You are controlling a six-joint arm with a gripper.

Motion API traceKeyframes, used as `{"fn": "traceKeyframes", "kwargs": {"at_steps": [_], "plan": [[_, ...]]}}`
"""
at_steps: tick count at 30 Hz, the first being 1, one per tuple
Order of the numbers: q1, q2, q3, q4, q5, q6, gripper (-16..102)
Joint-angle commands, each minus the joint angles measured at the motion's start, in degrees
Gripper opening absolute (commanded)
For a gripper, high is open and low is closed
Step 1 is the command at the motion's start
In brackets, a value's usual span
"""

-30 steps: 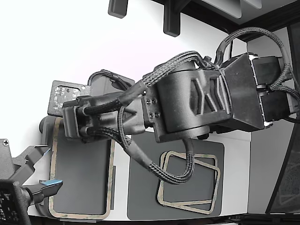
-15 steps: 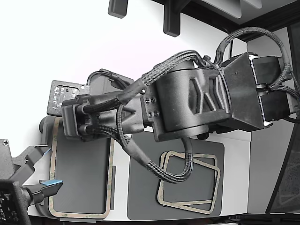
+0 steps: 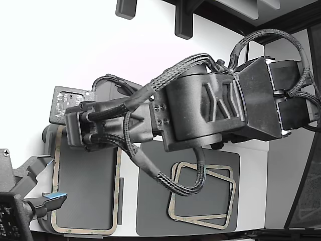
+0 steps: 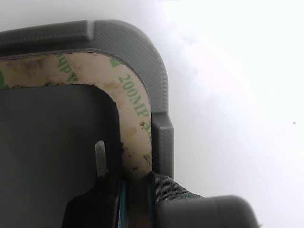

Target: Move top rectangular frame to the holder.

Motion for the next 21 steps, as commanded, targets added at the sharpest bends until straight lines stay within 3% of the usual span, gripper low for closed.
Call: {"fn": "traceKeyframes", "kwargs": {"at_steps": [1,21], "plan": [[-1.0,1.1,-1.7,-0.3,0.0,-0.3,-10],[-1.1,0.8,-0.4,-1.5,0.1,-0.6,-10]]}}
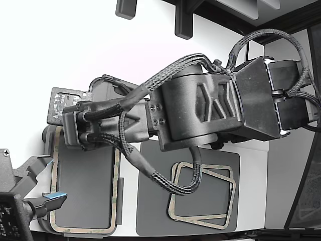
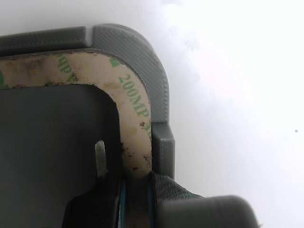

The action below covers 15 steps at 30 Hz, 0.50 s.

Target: Move top rectangular frame to the holder.

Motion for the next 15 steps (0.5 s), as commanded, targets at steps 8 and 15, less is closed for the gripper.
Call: {"fn": "traceKeyframes", "kwargs": {"at_steps": [8,15], "plan": [[-0.8,1.1,-1.0,-0.1,-0.4,-0.3,-10],[-0.7,1.1,-1.1,0.4,-0.4,-0.9,-10]]}}
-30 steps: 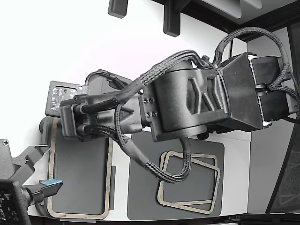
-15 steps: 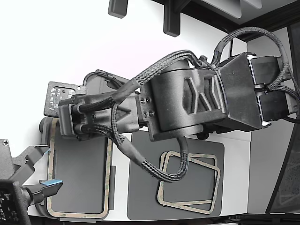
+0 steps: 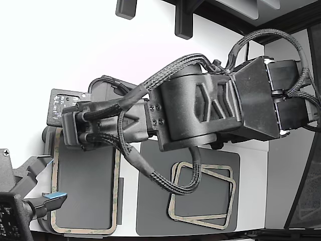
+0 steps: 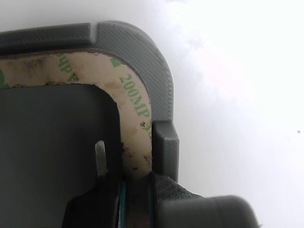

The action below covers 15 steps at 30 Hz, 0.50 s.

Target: Move top rectangular frame to the holder.

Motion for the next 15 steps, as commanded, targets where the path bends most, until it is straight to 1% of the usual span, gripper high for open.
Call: {"fn": "traceKeyframes", "kwargs": {"at_steps": [1,2,3,4,6,7,8,9,15], "plan": [[-0.7,1.4,-1.1,0.2,0.1,-0.2,-10],[-0.7,1.4,-1.1,0.2,0.1,-0.1,-7],[-0.7,1.4,-1.0,0.2,0.1,-0.1,0],[-0.7,1.4,-0.9,0.2,0.1,-0.2,10],[-0.7,1.4,-0.9,0.2,-0.1,-0.3,39],[-0.7,1.4,-0.9,0.2,-0.1,-0.3,57],[-0.6,1.4,-0.9,0.1,-0.2,-0.3,84],[-0.6,1.3,-1.0,0.1,-0.2,-0.1,99],[-0.6,1.6,-1.7,0.2,-0.2,0.0,100]]}}
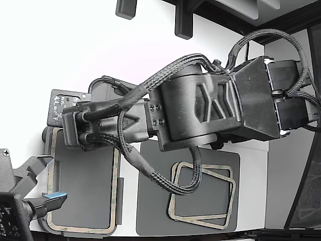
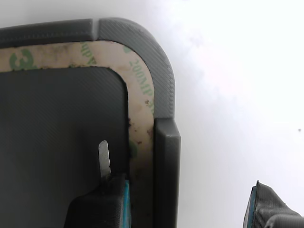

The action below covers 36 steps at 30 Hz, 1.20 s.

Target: Move top rectangular frame to the holder.

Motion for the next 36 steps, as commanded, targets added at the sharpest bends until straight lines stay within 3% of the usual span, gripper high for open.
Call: {"fn": "traceKeyframes", "kwargs": {"at_steps": [1,8,15,20,26,29,36], "plan": [[-0.6,2.1,-1.5,0.0,0.3,0.4,100],[-2.5,12.0,7.0,-6.0,2.6,4.0,100],[-8.1,24.8,17.5,-10.5,0.8,-0.4,100],[-12.1,43.1,36.5,-21.1,2.0,-5.2,100],[-16.7,62.7,59.0,-33.3,-1.1,-8.5,100],[-18.5,67.8,65.4,-35.2,-3.2,-9.1,100],[-19.0,82.4,78.5,-38.8,-2.6,-9.6,100]]}}
